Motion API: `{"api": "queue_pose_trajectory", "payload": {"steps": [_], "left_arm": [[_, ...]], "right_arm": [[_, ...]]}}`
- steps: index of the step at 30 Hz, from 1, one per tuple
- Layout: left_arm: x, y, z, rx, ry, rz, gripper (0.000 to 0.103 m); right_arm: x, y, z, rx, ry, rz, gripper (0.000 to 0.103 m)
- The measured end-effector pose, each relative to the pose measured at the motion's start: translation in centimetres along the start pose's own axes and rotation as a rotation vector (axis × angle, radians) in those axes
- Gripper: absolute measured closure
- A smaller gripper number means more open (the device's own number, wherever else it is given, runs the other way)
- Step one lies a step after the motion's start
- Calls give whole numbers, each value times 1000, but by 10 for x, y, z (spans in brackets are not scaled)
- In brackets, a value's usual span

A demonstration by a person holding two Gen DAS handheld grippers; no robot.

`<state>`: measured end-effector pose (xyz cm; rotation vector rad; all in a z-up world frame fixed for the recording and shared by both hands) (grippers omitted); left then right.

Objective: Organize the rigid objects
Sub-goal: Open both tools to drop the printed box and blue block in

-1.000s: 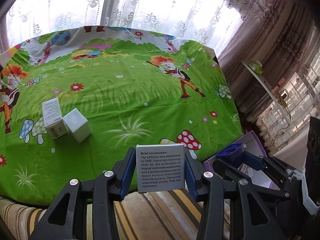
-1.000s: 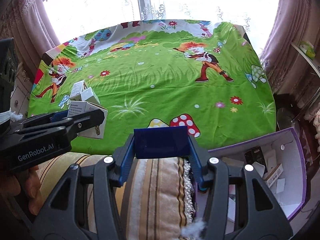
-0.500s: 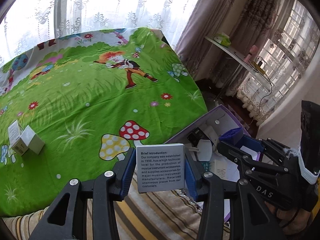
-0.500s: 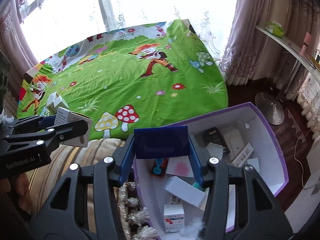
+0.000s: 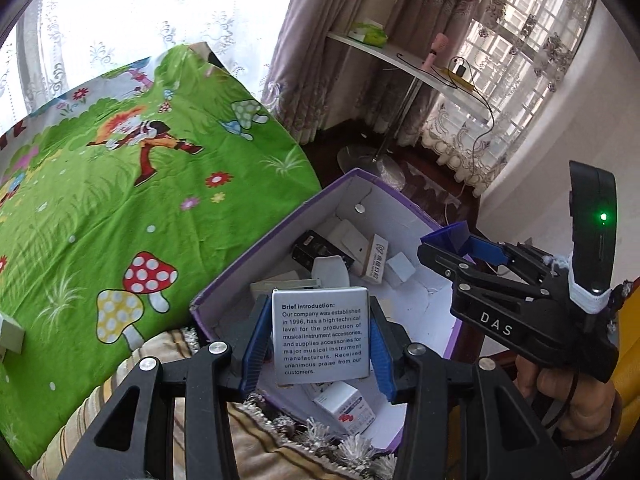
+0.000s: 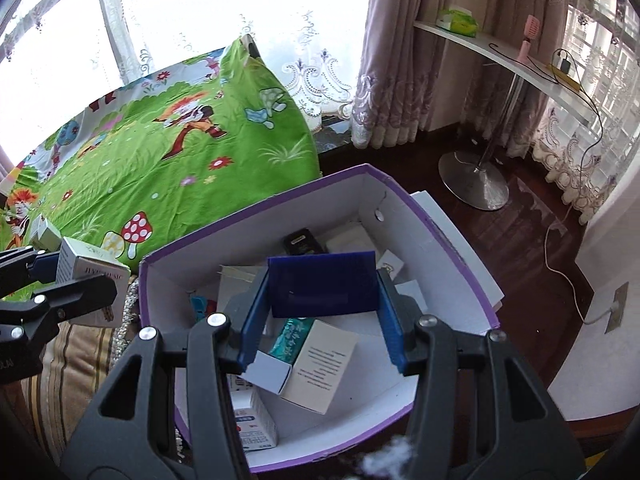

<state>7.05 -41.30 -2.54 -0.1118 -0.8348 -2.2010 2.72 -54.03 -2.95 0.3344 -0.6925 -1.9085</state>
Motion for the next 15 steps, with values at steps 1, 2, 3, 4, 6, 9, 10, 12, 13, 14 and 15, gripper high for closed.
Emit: {"api": "queue_pose_trajectory", "payload": {"steps": [1,2,3,4,6,9,10,12,13,14,15], "left_arm": [[5,1,-4,-7,-5,-9,57],[9,1,-7,-15,-15,-18,57],[13,1,-10,-23,-25,-23,57],[17,1,-13,-31,-38,-29,56],[23,3,-18,-42,-63,-29,56],[28,4,-23,-56,-86,-24,52],[30,4,-24,-57,-91,-21,46],[30,4,-22,-53,-99,-17,43],[30,5,-21,-50,-99,-17,43],[29,5,-20,-47,-96,-14,42],[28,6,-18,-44,-94,-9,42]], "right_arm": [[4,0,0,1,-10,-7,48],[9,0,1,4,-21,-13,48],[12,0,1,5,-28,-17,48],[14,1,1,5,-32,-19,48],[18,0,0,0,-35,-28,48],[22,0,-1,-8,-39,-42,47],[22,0,-1,-7,-39,-43,41],[24,2,0,0,-39,-46,33],[24,3,1,5,-40,-48,29],[23,3,1,8,-39,-49,29],[23,4,1,9,-38,-48,28]]}}
Point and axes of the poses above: each gripper's, at about its wrist camera, not at the fingertips, and z roughly against the way its jaws point, x to its right, y to its top, the point moved 9 cm from there along -z, roughly the way its jaws point, and after that the axes turned 6 degrees about -y, right-handed, at the moved point
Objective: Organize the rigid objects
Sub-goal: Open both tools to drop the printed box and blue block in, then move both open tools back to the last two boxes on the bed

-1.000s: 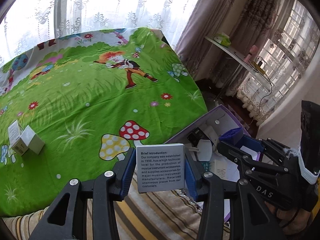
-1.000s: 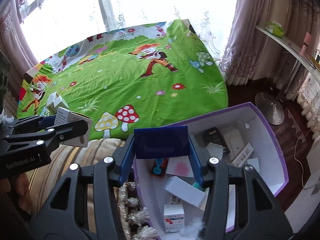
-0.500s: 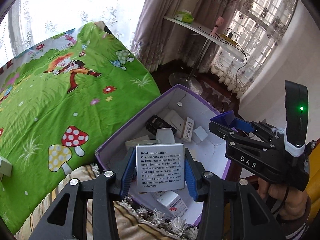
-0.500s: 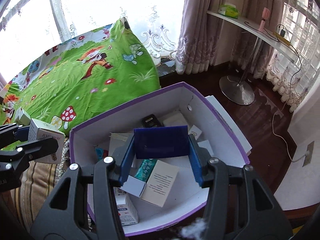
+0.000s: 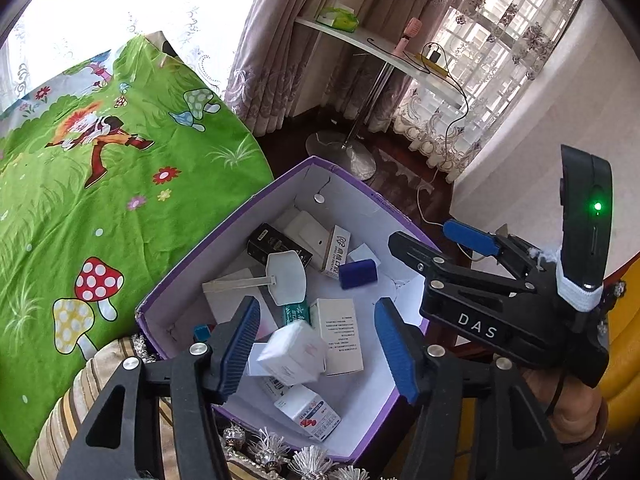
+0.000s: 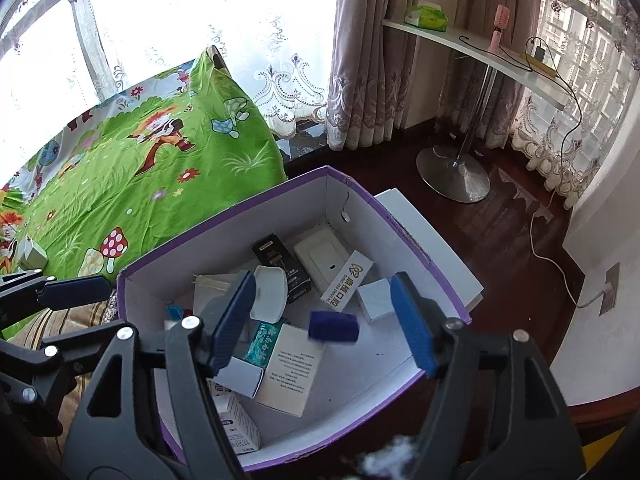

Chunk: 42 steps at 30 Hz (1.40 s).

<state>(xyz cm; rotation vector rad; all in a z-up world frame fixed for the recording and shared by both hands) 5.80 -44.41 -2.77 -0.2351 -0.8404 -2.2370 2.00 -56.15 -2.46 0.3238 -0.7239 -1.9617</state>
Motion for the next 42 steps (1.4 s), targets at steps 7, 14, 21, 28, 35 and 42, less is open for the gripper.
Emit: {"api": "queue_pose_trajectory", "payload": {"steps": [7,14,21,28,35,42], "left_arm": [[-22,7,18,58,45,54,40],[-49,10,57,153,153,17,40],[-95,-2,103,208,212,64,40],[-162,-27,142,234,295,180,40],[-231,-52,180,259,379,321,40],[-288,-70,212,274,441,429,40]], "right_arm": [[-15,5,9,9,37,14,27],[-52,11,25,32,102,54,26],[-105,18,45,54,180,122,26],[-172,21,57,63,237,245,26],[-237,21,65,64,320,343,26],[-301,19,66,39,398,427,26]]}}
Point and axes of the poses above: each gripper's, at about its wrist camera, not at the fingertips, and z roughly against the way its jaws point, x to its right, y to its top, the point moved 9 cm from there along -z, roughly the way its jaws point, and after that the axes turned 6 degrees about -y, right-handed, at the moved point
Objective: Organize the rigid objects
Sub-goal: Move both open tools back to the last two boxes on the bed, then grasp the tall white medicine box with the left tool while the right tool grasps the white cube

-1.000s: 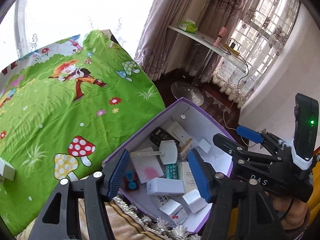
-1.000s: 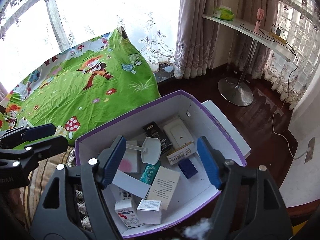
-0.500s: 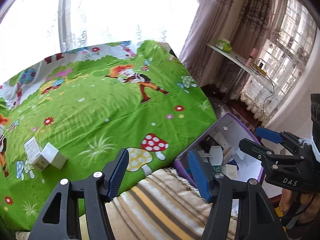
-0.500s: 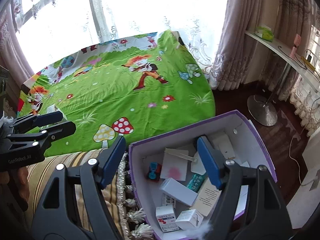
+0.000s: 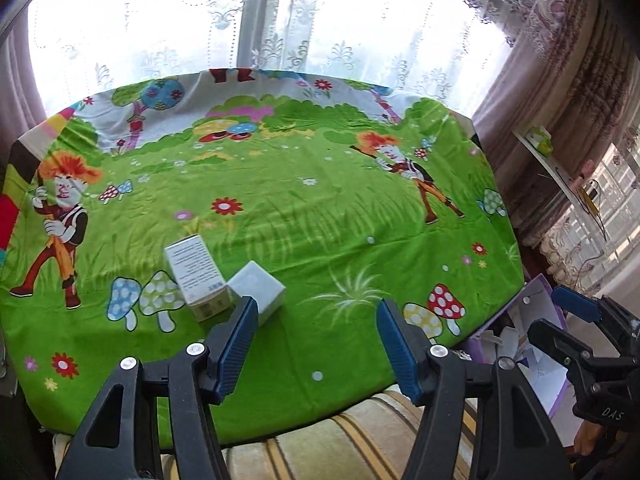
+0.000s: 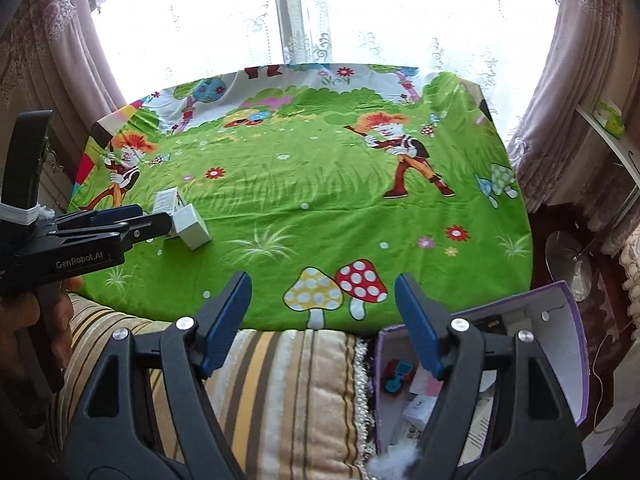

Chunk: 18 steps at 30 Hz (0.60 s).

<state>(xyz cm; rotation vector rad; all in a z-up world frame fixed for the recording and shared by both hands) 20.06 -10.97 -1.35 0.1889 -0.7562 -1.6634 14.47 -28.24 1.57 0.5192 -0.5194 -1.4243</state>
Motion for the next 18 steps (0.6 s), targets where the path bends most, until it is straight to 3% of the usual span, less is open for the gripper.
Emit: {"api": "queue_pose_trajectory", "payload": {"steps": [8,18], "left_arm": [[-61,27,-1,26,52,158,40],[-114,27,-50,-66,74,308,40]], "right_arm": [[-57,32,-25,-7,62,82,26],[-122,36,-80,-78,118,232,26]]}}
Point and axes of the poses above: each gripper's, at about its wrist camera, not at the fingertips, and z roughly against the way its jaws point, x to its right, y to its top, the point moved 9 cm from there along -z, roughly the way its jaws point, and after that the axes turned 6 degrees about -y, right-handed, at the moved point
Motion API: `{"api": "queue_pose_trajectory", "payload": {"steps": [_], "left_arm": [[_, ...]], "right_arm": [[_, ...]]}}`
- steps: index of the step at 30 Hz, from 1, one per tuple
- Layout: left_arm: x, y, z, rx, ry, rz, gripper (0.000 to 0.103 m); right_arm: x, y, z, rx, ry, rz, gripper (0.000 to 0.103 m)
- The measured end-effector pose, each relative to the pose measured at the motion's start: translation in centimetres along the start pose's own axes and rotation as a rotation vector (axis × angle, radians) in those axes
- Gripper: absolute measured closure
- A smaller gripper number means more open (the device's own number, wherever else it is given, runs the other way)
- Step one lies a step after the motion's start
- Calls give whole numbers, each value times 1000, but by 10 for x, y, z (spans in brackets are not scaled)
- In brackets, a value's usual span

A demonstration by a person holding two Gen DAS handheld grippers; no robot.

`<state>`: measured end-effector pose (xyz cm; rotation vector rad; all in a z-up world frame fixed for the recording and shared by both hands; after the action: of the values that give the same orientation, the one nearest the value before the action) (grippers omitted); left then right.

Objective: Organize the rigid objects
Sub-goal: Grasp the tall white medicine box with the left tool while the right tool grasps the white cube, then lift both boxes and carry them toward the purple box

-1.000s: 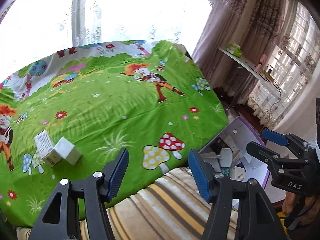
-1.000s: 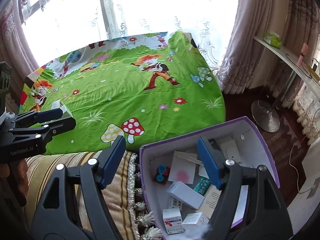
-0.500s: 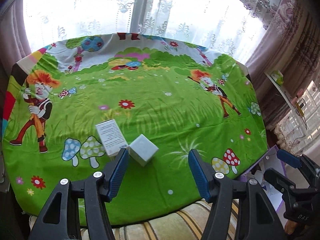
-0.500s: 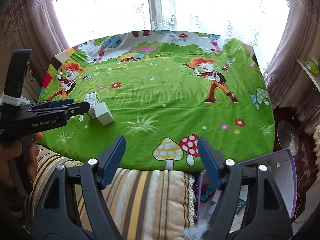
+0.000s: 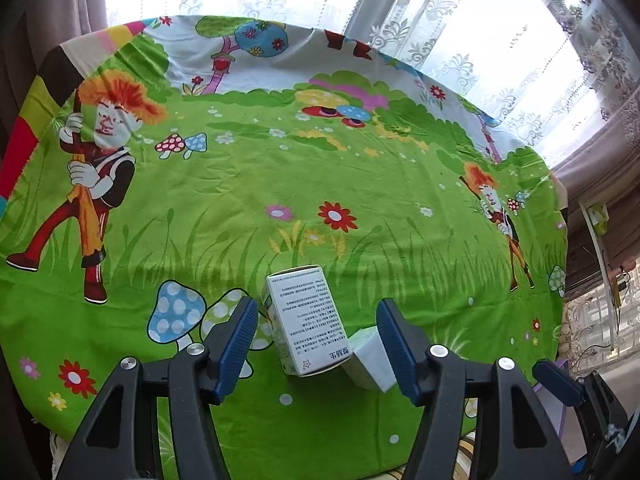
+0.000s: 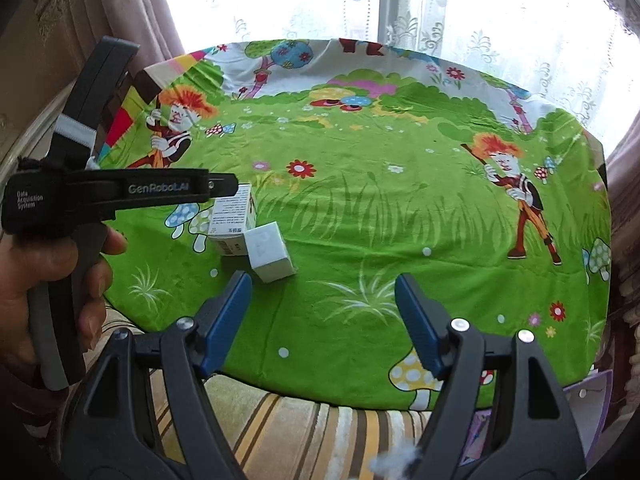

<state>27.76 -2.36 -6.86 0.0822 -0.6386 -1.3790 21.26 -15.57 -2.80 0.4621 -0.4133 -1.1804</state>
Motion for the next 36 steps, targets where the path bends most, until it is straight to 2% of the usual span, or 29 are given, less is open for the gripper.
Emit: {"api": "queue_pose_trajectory", "payload": {"steps": [11,22,23,27,29,34,36], "left_arm": [[-14,-5,-35,-65,-5,40,40],[-16,-13,-50,-108,-1,15,41],[-17,-13,-50,-105,3,10,44],[-18,-11,-49,-95,14,-12,48],[-18,-11,-47,-83,21,-21,50],[-21,-13,-41,-63,39,-35,51],[-23,-15,-39,-54,50,-36,51]], "right_arm": [[-43,-1,-54,-79,46,130,26],[-47,0,-89,-125,45,137,26],[-46,1,-90,-125,42,133,26],[-45,3,-97,-130,40,115,36],[-46,4,-101,-132,40,111,38],[-44,1,-107,-146,40,89,56],[-40,0,-109,-151,28,72,60]]}}
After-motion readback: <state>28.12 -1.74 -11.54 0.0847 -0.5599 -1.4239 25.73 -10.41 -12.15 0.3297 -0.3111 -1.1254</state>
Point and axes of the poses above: each gripper's, at about its wrist camera, not at the fingertips, and z roughly against the way its jaws point, x to its right, y to its top, the point moved 9 cm from there along -z, roughly the way its jaws point, and after that the axes turned 6 degrees about -y, right-handed, at the moved point
